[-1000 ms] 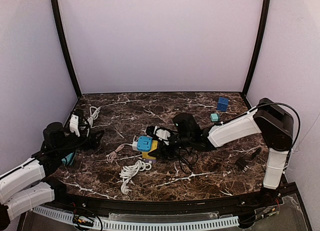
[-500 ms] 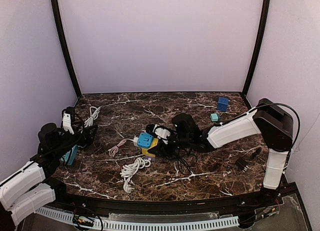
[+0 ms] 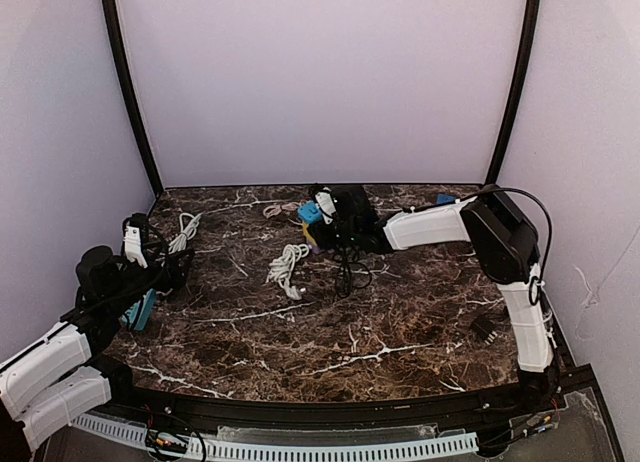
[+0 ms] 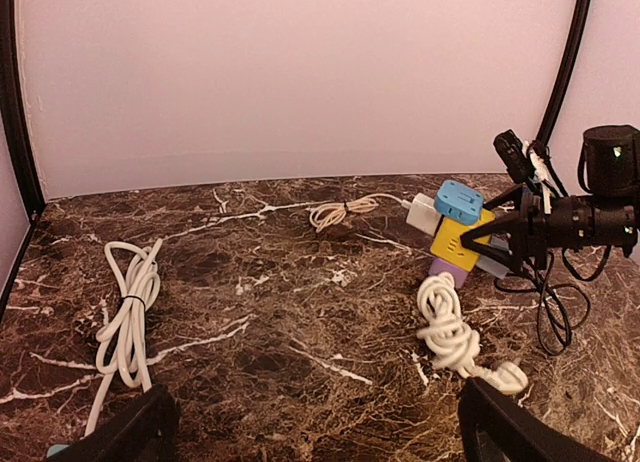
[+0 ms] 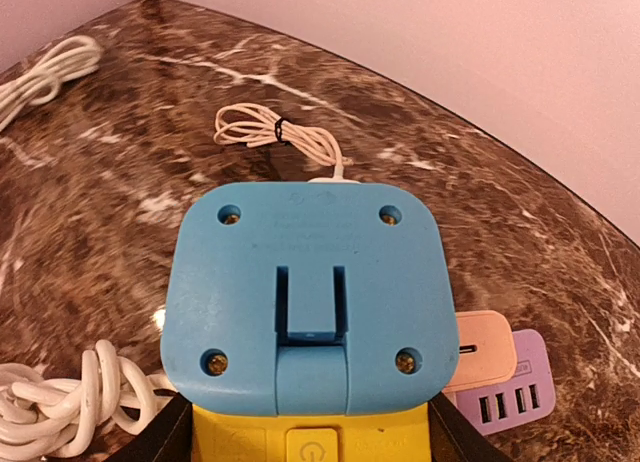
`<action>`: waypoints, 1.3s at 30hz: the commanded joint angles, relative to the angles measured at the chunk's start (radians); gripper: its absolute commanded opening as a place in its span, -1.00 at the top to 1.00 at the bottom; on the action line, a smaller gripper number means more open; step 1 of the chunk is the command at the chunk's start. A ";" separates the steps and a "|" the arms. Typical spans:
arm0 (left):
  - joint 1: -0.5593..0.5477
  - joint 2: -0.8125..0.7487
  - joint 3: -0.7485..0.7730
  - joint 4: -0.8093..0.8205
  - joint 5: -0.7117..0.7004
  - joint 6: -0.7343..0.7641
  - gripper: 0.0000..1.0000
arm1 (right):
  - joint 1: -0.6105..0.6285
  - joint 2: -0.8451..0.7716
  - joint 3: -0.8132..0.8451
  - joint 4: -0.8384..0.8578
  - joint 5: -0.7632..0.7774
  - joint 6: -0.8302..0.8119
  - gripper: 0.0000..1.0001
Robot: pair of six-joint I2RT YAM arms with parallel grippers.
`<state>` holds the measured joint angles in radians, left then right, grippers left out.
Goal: Insert the plug
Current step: Move the socket to the center of the board, then pick up the socket from the center of the board.
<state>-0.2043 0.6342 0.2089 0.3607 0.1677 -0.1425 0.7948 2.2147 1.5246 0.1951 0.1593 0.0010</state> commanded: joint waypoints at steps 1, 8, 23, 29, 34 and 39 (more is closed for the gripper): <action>0.014 -0.001 -0.016 0.010 0.003 0.002 -0.97 | -0.086 0.095 0.159 -0.139 0.136 0.100 0.25; 0.029 0.006 -0.014 -0.001 0.004 -0.002 -0.97 | -0.127 0.164 0.297 -0.184 0.105 0.144 0.08; 0.042 0.188 0.419 -0.527 -0.210 0.278 -0.96 | -0.126 -0.117 0.146 -0.168 0.126 0.102 -0.97; 0.064 0.541 0.988 -1.293 -0.343 0.549 -0.97 | -0.126 -0.374 -0.108 -0.108 0.081 0.081 -0.97; 0.181 0.813 1.125 -1.606 -0.288 0.545 -0.97 | -0.126 -0.511 -0.283 -0.062 0.020 0.128 -0.97; 0.335 0.878 1.001 -1.543 -0.257 0.567 -0.97 | -0.120 -0.572 -0.368 -0.058 -0.028 0.158 -0.97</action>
<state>0.0582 1.5066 1.2957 -1.0149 -0.1089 0.3820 0.6670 1.6703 1.2175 0.1230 0.1867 0.1196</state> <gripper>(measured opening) 0.987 0.986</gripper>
